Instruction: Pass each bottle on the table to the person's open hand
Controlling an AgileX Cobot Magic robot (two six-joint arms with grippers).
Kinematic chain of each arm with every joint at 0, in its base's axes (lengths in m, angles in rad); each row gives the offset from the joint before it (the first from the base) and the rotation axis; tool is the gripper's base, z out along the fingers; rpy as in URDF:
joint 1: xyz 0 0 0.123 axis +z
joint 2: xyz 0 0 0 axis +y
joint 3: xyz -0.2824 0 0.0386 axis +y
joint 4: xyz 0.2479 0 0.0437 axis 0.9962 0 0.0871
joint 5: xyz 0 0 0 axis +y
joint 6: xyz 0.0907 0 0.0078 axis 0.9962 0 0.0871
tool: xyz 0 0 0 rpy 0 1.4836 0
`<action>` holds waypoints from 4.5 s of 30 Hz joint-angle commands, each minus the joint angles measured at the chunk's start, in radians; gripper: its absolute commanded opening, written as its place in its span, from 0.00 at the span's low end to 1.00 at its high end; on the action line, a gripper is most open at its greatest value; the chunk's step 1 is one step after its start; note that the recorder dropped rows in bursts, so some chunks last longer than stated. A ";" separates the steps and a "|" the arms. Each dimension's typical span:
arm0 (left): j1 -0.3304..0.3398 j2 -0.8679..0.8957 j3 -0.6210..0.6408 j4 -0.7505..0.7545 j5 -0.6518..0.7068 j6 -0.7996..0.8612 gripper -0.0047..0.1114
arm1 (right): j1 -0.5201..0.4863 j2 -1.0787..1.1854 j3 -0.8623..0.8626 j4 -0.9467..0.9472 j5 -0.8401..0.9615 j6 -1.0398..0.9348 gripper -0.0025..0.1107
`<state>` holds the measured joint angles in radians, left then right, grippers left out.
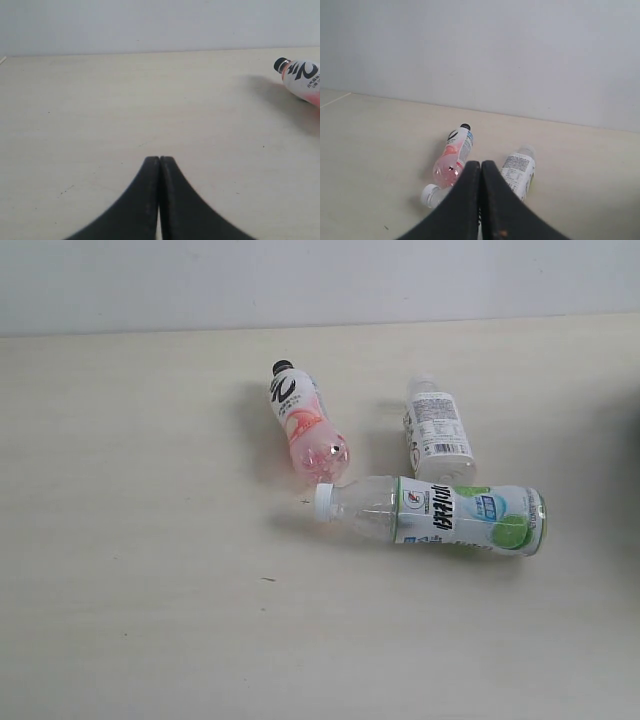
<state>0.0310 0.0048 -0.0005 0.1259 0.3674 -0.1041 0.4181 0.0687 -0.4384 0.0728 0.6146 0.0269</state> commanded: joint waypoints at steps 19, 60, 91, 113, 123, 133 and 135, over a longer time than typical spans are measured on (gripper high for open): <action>-0.004 -0.005 0.001 0.000 -0.006 -0.004 0.06 | 0.001 -0.004 0.103 0.018 -0.215 0.019 0.14; -0.004 -0.005 0.001 0.000 -0.004 -0.004 0.06 | 0.001 -0.069 0.103 -0.004 -0.211 0.019 0.14; -0.004 -0.005 0.001 0.000 -0.004 -0.004 0.06 | 0.001 1.003 -0.253 0.129 0.164 -0.073 0.33; -0.004 -0.005 0.001 0.000 -0.004 -0.004 0.06 | 0.001 1.388 -0.485 0.090 0.129 -0.357 0.62; -0.004 -0.005 0.001 0.000 -0.004 -0.004 0.06 | 0.001 1.398 -0.500 0.036 0.175 -0.946 0.62; -0.004 -0.005 0.001 0.000 -0.004 -0.004 0.06 | 0.001 1.468 -0.496 -0.003 0.087 -1.038 0.64; -0.004 -0.005 0.001 0.000 -0.004 -0.004 0.06 | 0.001 1.496 -0.496 -0.001 0.085 -1.048 0.64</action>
<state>0.0310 0.0048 -0.0005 0.1259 0.3674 -0.1041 0.4181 1.5356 -0.9312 0.0795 0.7201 -1.0016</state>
